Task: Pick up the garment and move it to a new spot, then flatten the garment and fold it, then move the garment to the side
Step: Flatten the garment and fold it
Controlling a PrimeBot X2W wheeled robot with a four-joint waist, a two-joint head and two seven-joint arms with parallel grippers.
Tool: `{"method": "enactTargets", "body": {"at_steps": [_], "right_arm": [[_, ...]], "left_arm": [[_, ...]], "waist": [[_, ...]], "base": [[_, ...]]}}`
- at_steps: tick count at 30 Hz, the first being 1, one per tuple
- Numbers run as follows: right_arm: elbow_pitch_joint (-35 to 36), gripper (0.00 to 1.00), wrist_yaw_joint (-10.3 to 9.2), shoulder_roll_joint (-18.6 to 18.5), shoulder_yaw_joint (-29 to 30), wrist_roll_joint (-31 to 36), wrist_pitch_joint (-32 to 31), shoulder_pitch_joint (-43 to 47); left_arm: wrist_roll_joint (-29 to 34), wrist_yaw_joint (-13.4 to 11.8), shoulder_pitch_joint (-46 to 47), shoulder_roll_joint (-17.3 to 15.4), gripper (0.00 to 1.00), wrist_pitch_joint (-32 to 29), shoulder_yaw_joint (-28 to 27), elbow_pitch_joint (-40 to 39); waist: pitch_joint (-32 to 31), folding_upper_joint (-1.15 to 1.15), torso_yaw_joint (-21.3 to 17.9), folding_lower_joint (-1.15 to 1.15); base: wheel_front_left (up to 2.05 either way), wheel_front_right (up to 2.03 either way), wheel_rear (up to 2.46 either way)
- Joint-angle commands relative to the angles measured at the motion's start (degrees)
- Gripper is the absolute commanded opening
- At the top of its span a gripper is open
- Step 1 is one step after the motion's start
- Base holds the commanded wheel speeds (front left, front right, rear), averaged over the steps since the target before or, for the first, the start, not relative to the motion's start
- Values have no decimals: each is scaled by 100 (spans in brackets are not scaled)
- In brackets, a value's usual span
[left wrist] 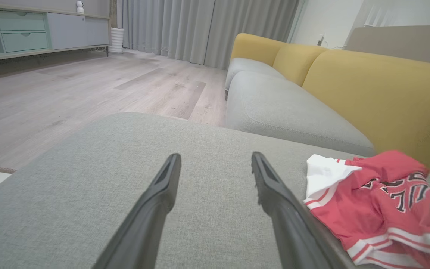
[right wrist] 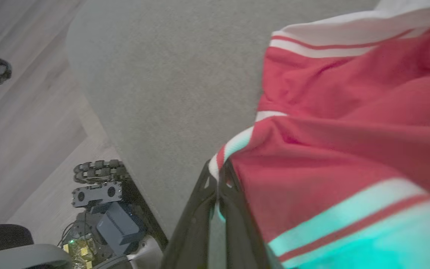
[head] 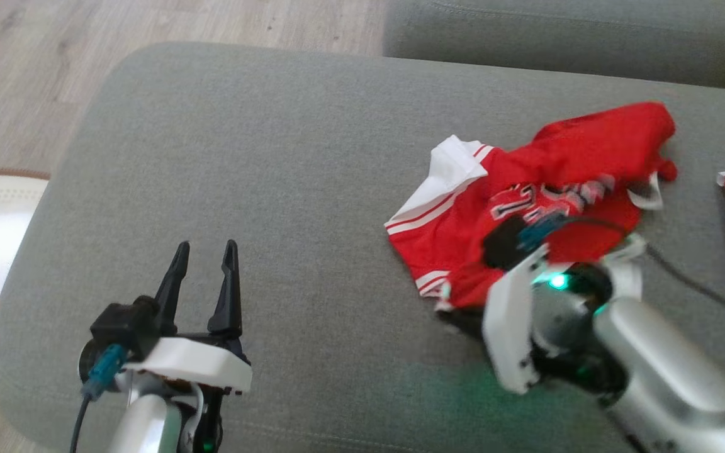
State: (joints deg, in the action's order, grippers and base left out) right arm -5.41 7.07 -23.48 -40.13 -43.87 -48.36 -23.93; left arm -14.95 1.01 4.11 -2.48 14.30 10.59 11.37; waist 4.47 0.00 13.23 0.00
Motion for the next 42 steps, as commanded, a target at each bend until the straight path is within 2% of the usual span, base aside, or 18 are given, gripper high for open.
{"method": "enactTargets", "body": {"at_steps": [1, 5, 6, 7, 8, 12, 17, 22, 25, 32, 38, 42], "right_arm": [[228, 0, 42, 97, -33, -19, 14, -40], [1, 0, 42, 660, -298, -69, 354, 159], [-97, 20, 42, 759, -328, -49, 487, 177], [-207, 55, 42, 831, -370, -15, 602, 186], [-308, 100, 42, 898, -398, -12, 712, 197], [-452, 100, 42, 1006, -377, -177, 1075, 193], [-75, 100, 42, 696, -7, -347, 1610, 153], [374, 100, 42, 309, 787, -234, 2369, 238], [482, 100, 42, 247, 1487, 40, 2980, 430], [284, 100, 42, 621, 3033, 1322, 4269, 1269], [47, 100, 42, 1055, 3708, 2276, 5038, 1633], [-169, 100, 42, 1237, 3917, 2624, 5224, 1743]], "left_arm": [[51, 4, 223, -40, 100, 70, -159, -165], [54, 14, 252, -40, 100, 70, -167, -135], [54, 14, 255, -40, 100, 70, -169, -128], [54, 14, 257, -40, 100, 70, -172, -123], [56, 12, 255, -40, 100, 70, -178, -120], [115, 19, 238, -40, 100, 70, -238, -95], [179, 55, 171, -40, 100, 70, -327, -92], [255, 98, 144, -43, 100, 70, -421, -136], [286, 109, 148, -44, 100, 70, -466, -177], [307, 145, 194, -43, 100, 70, -540, -223], [330, 144, 218, -42, 100, 70, -579, -248], [322, 143, 206, -41, 100, 70, -569, -238]], "waist": [[27, 0, 40, 0], [68, 0, 107, 0], [69, 0, 109, 0], [68, 0, 107, 0], [66, 0, 100, 0], [-4, 0, -1, 0], [-161, 0, -217, 0], [-220, 0, -454, 0], [-203, 0, -581, 0], [-89, 0, -791, 0], [-32, 0, -885, 0], [-18, 0, -918, 0]], "base": [[0, 0, 0], [0, 0, 0], [0, 0, 0], [0, 0, 0], [0, 0, 0], [0, 0, 0], [0, 0, 0], [0, 0, 0], [0, 0, 0], [0, 0, 0], [0, 0, 0], [0, 0, 0]]}}
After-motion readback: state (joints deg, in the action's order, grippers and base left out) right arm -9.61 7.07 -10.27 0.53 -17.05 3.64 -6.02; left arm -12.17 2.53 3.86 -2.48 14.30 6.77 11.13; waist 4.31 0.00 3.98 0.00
